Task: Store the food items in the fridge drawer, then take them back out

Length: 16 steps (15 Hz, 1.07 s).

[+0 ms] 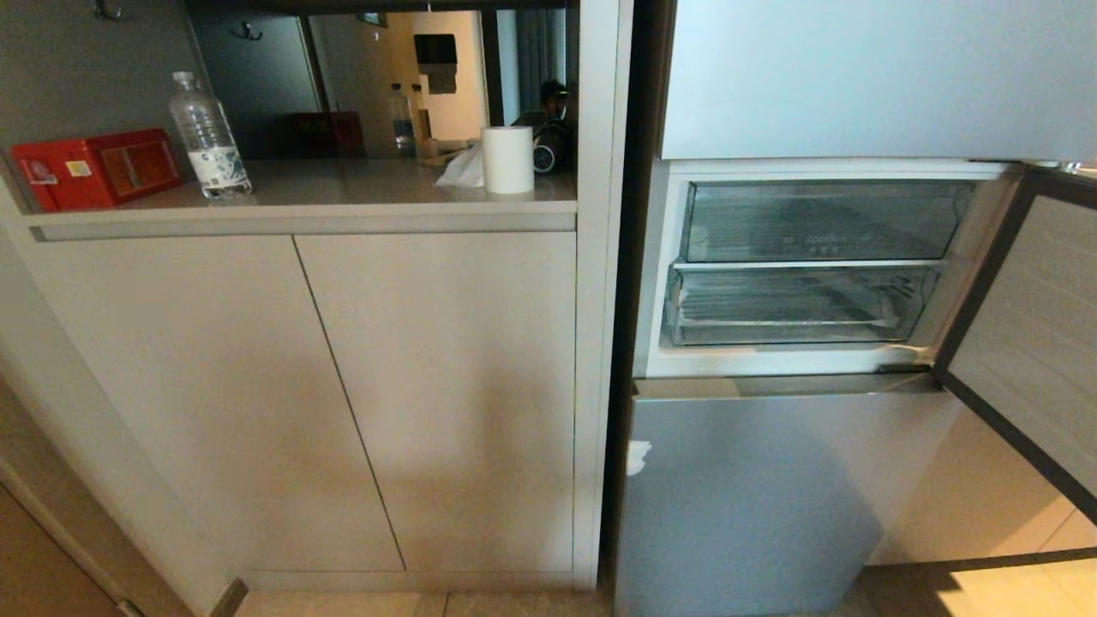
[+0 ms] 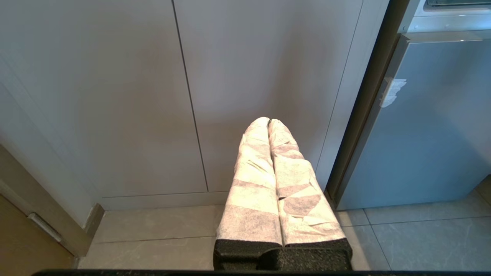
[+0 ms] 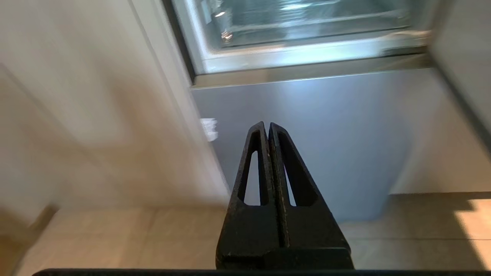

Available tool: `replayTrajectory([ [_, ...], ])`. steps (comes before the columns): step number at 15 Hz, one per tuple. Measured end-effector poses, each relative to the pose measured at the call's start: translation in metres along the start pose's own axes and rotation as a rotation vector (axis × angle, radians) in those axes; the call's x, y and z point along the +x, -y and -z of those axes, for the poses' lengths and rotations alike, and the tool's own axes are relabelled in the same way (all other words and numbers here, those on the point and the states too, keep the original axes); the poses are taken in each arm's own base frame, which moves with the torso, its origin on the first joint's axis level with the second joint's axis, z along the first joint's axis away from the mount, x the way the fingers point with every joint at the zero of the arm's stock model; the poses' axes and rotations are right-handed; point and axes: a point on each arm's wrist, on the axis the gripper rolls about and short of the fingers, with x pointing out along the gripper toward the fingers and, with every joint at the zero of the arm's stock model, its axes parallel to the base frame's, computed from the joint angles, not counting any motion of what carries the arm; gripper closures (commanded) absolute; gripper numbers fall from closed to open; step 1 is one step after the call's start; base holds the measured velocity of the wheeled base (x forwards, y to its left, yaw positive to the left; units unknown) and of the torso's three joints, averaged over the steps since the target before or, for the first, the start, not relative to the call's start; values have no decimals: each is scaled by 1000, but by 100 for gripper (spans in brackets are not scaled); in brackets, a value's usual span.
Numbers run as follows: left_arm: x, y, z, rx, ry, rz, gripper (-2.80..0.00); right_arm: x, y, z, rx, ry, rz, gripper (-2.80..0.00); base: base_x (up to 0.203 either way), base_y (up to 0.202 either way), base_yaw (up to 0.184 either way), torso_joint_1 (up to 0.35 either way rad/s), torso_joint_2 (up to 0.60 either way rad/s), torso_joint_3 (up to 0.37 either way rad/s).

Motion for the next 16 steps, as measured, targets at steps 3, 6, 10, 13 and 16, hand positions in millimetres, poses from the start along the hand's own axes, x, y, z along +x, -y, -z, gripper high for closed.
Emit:
replayTrajectory([
  [3,0,0,0,0,0,0,0,78,-1,-25,17,-94,-54,-280,0,0,0,0,0,0],
  [6,0,0,0,0,0,0,0,155,-12,-37,20,-100,-139,-280,0,0,0,0,0,0],
  [10,0,0,0,0,0,0,0,229,-37,-35,15,-103,-216,-280,0,0,0,0,0,0],
  [13,0,0,0,0,0,0,0,272,-46,-23,1,-88,-153,-280,0,0,0,0,0,0],
  [16,0,0,0,0,0,0,0,310,-51,-6,-12,-38,-85,-280,0,0,0,0,0,0],
])
